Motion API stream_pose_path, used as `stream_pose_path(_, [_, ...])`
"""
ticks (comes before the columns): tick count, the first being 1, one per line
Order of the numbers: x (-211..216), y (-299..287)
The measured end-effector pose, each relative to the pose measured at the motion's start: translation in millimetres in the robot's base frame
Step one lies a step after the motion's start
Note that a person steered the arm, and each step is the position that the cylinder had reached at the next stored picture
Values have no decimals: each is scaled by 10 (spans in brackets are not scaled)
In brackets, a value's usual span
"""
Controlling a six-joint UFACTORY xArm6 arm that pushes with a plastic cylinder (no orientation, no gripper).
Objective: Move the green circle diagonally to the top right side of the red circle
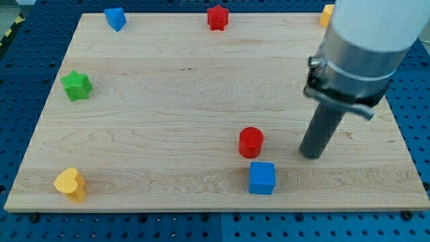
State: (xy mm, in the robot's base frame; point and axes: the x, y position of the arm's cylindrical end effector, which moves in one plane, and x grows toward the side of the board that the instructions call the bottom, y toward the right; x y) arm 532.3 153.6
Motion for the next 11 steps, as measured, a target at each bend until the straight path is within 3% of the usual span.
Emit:
stream_pose_path(2, [-199,1299])
stream_pose_path(3, [-623,1910])
stream_pose_path(4, [-714,1916])
stream_pose_path(6, [-1562,1918])
stream_pose_path(8, [-1380,1911])
stream_pose_path(11, [-1013,1151])
